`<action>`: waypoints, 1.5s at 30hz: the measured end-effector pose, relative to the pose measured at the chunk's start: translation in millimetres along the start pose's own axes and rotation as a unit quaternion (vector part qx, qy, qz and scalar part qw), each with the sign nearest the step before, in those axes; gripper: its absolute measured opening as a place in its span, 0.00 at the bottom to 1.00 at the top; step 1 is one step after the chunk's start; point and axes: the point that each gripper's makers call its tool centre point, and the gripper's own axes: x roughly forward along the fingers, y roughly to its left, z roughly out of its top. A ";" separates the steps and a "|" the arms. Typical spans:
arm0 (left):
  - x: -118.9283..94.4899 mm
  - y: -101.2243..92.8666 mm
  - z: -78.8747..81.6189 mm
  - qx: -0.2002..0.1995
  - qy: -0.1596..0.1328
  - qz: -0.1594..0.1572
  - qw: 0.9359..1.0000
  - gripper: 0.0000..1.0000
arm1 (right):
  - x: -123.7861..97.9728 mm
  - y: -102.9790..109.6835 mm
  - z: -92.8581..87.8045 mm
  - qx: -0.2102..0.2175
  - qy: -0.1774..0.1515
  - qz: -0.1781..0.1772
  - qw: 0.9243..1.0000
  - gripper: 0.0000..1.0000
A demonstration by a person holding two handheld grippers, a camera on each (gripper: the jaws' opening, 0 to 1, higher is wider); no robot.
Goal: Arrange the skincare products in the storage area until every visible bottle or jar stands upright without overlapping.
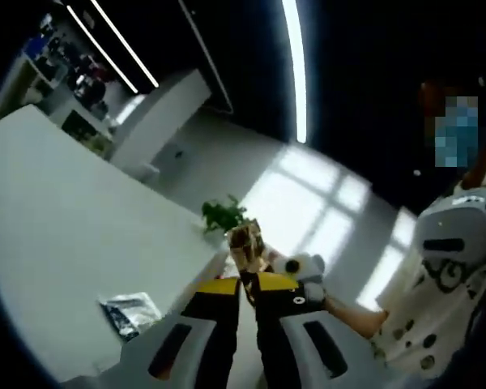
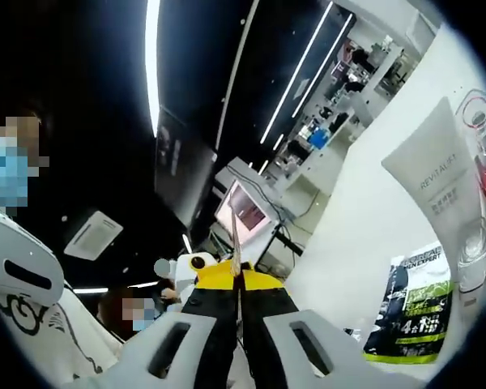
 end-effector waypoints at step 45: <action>-48.5 56.7 -33.9 -0.017 0.102 0.071 0.992 0.00 | 41.9 -39.7 -15.7 -0.186 0.167 -0.030 0.968 0.05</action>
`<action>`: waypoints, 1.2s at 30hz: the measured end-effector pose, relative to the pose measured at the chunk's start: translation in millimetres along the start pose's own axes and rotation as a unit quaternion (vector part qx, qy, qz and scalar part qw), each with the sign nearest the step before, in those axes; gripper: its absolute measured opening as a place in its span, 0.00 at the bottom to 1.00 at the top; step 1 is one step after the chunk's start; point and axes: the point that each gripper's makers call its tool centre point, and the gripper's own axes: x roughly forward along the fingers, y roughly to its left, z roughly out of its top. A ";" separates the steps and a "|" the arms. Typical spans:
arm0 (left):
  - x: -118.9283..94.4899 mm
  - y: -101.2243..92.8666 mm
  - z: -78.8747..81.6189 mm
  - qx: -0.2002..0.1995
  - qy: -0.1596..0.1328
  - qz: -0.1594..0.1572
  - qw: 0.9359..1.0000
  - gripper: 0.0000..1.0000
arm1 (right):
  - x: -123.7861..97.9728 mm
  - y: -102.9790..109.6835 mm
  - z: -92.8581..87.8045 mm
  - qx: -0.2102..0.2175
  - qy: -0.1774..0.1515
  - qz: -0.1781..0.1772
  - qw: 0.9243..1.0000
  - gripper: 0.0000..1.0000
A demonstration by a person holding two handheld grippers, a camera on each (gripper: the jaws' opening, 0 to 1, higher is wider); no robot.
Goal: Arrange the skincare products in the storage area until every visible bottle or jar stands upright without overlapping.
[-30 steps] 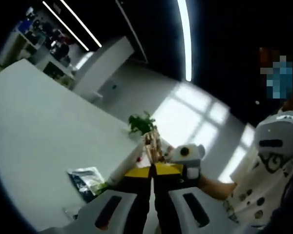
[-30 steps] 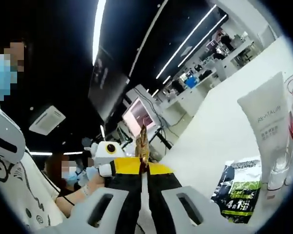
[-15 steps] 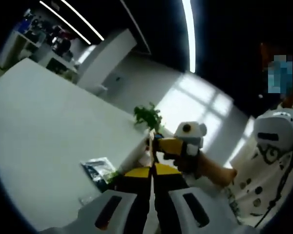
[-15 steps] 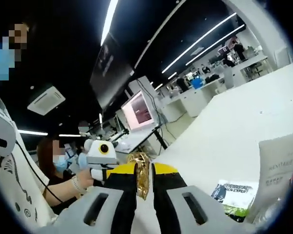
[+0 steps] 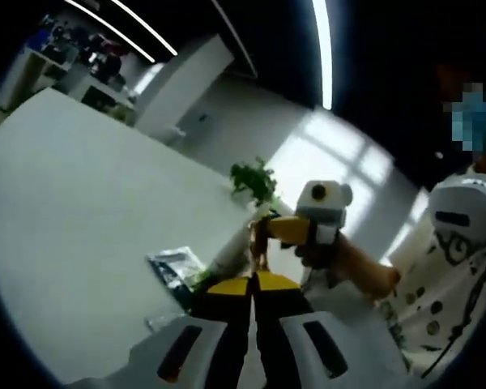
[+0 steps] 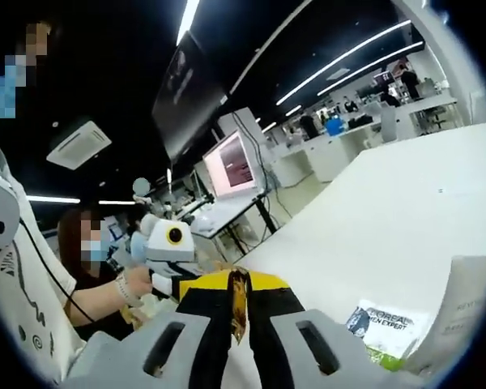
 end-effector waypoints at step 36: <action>26.8 100.4 -35.5 0.008 0.128 0.168 0.977 0.00 | 50.4 -79.6 -58.3 -0.217 0.184 -0.130 0.950 0.01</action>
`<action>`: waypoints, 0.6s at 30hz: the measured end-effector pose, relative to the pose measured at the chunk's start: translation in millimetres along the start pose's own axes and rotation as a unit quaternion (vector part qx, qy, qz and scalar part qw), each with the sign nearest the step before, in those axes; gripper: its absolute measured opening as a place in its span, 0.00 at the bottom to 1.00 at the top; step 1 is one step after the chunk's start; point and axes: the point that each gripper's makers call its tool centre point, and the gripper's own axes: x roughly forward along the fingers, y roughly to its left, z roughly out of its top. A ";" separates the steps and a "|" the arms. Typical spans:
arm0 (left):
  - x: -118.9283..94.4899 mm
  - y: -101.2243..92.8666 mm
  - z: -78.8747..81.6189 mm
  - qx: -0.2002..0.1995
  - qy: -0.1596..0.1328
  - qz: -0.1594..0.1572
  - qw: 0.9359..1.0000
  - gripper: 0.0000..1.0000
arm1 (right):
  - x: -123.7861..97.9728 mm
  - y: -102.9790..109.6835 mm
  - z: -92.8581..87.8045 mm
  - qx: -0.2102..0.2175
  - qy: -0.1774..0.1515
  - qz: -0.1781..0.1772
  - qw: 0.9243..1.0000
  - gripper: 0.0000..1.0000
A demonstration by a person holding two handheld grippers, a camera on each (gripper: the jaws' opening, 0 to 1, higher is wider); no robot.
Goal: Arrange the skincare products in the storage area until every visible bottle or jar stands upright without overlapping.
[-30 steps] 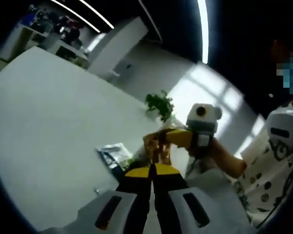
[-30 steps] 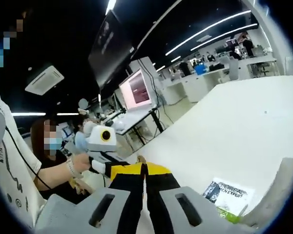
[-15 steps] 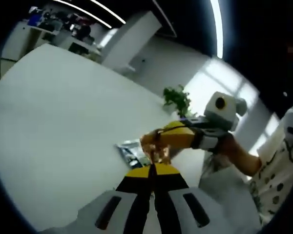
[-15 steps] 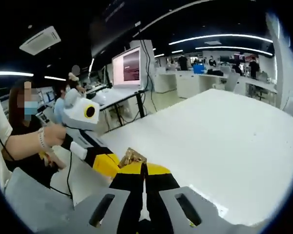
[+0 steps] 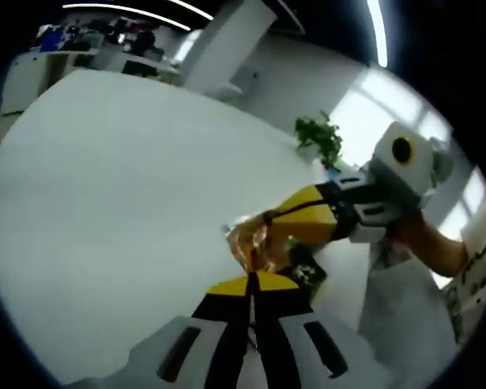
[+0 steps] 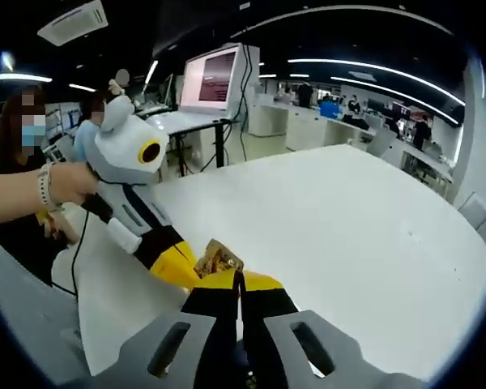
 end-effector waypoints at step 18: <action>12.8 14.9 -22.5 0.042 0.046 0.023 0.998 0.02 | 18.2 -4.0 -31.6 -0.031 0.050 -0.004 0.998 0.01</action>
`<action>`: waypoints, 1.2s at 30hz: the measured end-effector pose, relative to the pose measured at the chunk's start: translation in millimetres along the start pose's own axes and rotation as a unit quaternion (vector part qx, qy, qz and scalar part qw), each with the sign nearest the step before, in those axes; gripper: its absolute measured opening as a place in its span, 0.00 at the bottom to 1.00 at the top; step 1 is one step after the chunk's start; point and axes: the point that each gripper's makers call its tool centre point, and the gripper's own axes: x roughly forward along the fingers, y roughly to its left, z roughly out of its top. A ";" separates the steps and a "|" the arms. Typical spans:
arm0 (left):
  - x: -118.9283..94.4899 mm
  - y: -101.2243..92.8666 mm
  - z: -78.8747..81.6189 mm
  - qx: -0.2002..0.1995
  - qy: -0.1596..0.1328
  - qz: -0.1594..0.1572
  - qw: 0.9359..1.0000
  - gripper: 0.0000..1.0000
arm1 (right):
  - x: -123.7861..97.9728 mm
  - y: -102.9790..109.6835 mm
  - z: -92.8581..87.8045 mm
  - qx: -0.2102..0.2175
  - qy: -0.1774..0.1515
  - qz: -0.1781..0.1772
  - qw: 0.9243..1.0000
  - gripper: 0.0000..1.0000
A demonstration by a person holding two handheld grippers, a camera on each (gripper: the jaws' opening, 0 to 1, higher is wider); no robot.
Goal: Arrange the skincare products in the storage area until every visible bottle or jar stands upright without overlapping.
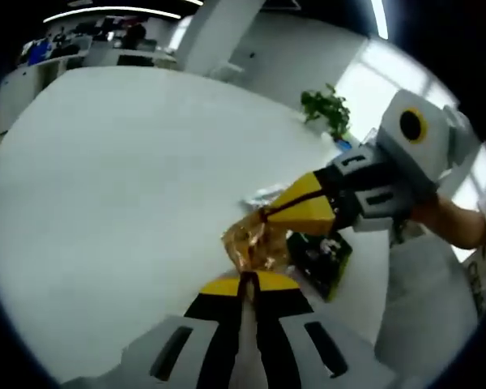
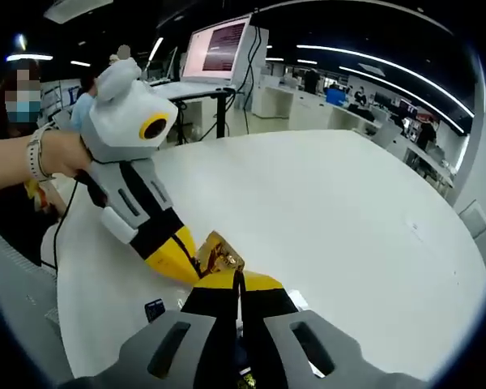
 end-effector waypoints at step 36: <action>12.7 5.2 10.3 0.252 0.039 0.096 0.962 0.10 | 12.4 -10.9 -20.8 -0.036 0.039 -0.013 0.999 0.01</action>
